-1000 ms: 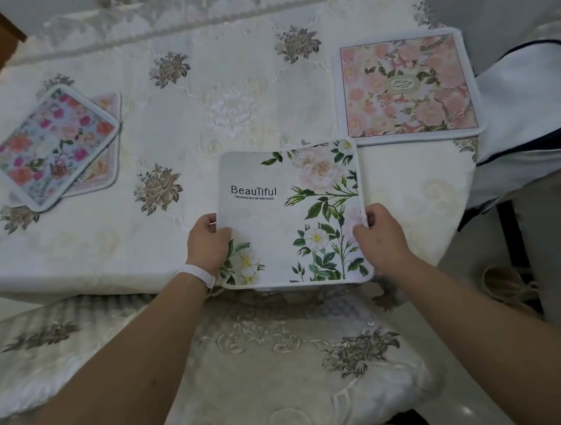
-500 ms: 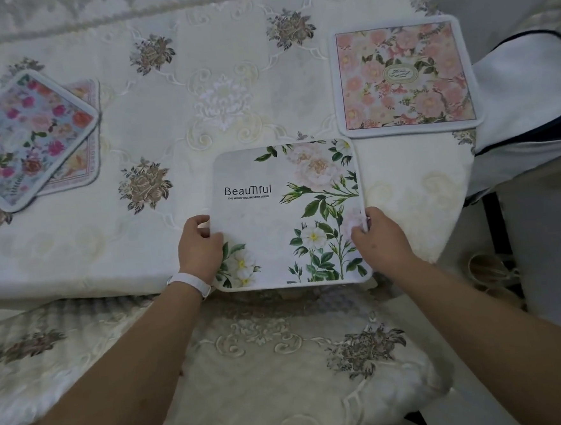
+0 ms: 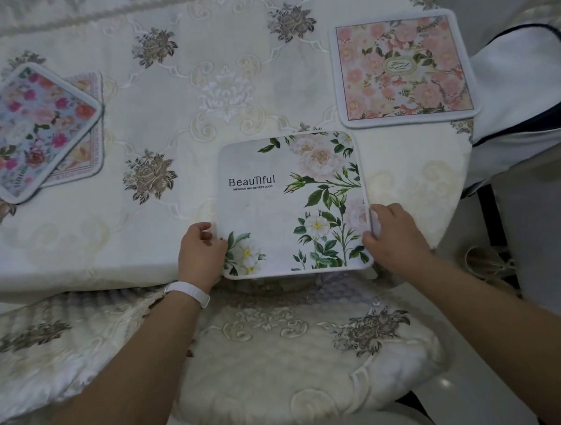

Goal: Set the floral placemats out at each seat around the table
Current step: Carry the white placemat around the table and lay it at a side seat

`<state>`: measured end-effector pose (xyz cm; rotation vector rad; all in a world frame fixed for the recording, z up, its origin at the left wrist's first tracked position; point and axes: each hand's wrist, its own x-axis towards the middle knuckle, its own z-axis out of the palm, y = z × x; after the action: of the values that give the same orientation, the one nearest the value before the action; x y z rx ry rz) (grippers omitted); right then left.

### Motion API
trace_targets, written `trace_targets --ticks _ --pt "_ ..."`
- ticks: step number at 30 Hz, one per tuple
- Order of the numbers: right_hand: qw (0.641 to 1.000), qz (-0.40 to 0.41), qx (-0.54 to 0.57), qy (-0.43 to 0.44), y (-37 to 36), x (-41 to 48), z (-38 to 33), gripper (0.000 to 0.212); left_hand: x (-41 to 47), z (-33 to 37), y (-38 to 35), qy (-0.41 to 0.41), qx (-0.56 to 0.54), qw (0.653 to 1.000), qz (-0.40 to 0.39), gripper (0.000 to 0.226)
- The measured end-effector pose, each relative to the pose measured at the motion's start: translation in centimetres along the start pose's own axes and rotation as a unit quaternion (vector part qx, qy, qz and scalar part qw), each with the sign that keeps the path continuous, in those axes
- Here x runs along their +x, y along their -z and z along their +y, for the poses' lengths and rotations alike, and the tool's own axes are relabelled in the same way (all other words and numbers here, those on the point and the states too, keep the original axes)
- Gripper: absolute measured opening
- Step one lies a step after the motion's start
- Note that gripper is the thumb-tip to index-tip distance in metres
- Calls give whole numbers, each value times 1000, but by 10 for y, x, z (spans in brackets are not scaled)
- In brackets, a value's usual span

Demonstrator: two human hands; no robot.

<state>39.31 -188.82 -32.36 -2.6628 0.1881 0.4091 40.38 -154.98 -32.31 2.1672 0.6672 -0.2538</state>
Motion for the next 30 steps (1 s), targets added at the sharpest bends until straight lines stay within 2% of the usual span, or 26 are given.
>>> trace_targets --ticks 5,7,11,18,30 --pt "996 -39 -48 65 1 -19 8 69 -23 -22 3 -149 149 975 -69 77" --pt "992 -69 -69 83 -2 -26 8 78 -27 -30 5 -170 172 966 -90 86" --pt "987 -93 -98 89 -9 -32 10 88 -30 -30 8 -180 178 963 -91 92" --pt "988 -69 -100 92 -13 -33 10 82 -28 -31 8 -175 208 958 -93 93" --pt "984 -81 -127 91 -15 -32 0 81 -33 -29 8 -155 225 958 -90 87"
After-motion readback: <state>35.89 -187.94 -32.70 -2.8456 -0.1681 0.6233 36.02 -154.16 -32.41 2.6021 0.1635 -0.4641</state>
